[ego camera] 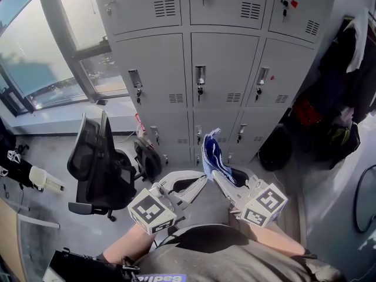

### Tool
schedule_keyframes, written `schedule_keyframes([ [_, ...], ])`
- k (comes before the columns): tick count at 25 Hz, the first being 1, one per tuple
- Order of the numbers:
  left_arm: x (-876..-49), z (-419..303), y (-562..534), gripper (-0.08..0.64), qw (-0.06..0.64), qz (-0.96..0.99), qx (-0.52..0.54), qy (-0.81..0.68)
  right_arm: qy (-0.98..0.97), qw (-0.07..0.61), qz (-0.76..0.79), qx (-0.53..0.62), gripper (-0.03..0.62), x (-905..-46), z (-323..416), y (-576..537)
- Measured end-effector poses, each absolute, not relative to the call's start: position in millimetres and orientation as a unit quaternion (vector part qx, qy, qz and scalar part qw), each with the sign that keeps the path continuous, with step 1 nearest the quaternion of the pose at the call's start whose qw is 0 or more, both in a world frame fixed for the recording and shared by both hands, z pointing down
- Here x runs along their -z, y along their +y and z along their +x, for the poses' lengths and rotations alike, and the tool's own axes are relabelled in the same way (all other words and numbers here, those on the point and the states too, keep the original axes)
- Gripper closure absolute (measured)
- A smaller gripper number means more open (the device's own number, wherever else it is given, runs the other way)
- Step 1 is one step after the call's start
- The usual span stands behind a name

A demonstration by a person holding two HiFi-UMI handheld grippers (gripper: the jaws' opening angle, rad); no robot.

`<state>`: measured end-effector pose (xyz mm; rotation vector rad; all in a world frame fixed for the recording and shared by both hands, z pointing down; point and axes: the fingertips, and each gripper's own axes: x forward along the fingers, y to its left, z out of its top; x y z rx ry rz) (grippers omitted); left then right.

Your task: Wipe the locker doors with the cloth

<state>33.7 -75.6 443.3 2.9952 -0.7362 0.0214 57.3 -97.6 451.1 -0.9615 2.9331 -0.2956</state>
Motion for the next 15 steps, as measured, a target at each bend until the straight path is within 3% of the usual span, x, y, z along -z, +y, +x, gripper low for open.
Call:
schedule_keyframes([
  [15,-441.9,28.1,-65.7,0.551,0.032,0.97,-0.007,-0.24,0.945,0.014,-0.312,0.096,0.506,-450.7,52.8,-89.4],
])
